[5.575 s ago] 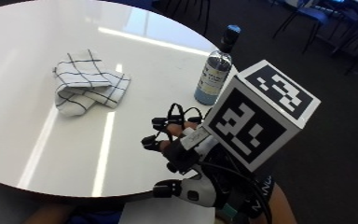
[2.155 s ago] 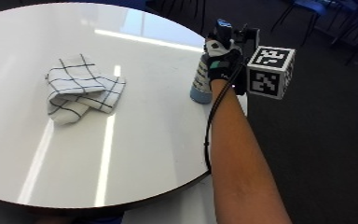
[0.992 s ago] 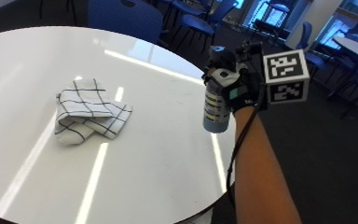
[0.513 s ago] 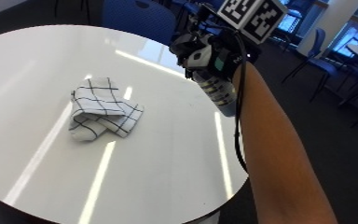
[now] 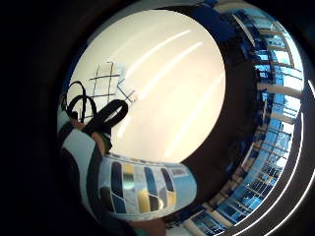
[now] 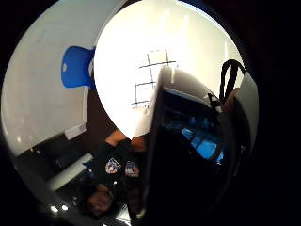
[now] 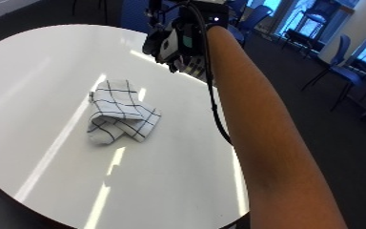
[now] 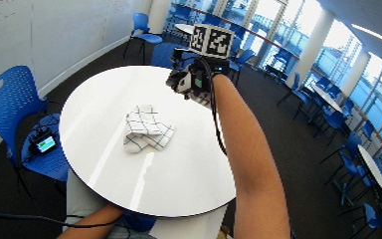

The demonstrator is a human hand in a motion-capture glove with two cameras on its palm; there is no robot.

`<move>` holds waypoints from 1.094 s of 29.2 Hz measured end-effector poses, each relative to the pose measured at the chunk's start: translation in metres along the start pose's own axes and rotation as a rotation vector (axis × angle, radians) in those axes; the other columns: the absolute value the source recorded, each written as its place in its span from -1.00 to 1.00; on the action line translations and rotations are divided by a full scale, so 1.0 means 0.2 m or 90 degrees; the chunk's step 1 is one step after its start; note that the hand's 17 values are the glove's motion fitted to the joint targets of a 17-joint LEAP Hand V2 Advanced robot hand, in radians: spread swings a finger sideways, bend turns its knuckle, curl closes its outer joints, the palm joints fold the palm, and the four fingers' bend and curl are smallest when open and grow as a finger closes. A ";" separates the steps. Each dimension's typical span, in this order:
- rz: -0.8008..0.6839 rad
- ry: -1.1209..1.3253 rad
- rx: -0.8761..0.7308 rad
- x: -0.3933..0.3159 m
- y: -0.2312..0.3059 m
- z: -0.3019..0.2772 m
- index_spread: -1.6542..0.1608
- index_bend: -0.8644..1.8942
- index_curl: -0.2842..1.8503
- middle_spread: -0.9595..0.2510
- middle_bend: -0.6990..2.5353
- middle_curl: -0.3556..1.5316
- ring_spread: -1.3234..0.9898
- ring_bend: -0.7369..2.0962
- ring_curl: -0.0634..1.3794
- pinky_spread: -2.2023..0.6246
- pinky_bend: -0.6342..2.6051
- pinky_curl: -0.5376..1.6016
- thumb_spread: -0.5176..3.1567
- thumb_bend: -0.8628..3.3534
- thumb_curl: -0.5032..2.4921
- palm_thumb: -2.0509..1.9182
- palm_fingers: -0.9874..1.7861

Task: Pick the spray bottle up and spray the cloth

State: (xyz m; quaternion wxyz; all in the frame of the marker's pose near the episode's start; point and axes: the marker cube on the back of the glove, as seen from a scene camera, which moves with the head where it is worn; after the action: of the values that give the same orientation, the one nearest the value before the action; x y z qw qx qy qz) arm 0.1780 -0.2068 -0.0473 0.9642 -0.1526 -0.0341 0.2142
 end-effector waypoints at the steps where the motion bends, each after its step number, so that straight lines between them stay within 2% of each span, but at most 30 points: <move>1: 0.000 0.011 -0.019 -0.02 -0.01 0.00 0.50 -0.15 -0.20 0.32 -0.26 -0.11 -0.02 -0.08 -0.31 0.40 -0.35 -0.15 -0.47 -0.61 -0.17 0.48 0.70; 8: 0.048 0.097 -0.140 -0.09 -0.07 0.11 0.50 -0.14 -0.20 0.31 -0.26 -0.11 -0.02 -0.08 -0.31 0.40 -0.35 -0.15 -0.47 -0.61 -0.17 0.48 0.70; 20: 0.130 0.239 -0.267 -0.14 -0.17 0.37 0.50 -0.14 -0.20 0.31 -0.26 -0.12 -0.03 -0.08 -0.32 0.40 -0.35 -0.15 -0.46 -0.61 -0.16 0.47 0.70; 32: 0.081 0.241 -0.284 -0.25 -0.17 0.39 0.50 -0.14 -0.20 0.30 -0.26 -0.12 -0.03 -0.07 -0.32 0.39 -0.35 -0.15 -0.46 -0.61 -0.16 0.47 0.70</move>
State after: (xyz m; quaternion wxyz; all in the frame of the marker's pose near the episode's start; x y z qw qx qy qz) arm 0.1366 -0.2358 0.0384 0.8806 -0.3998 0.1098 0.2294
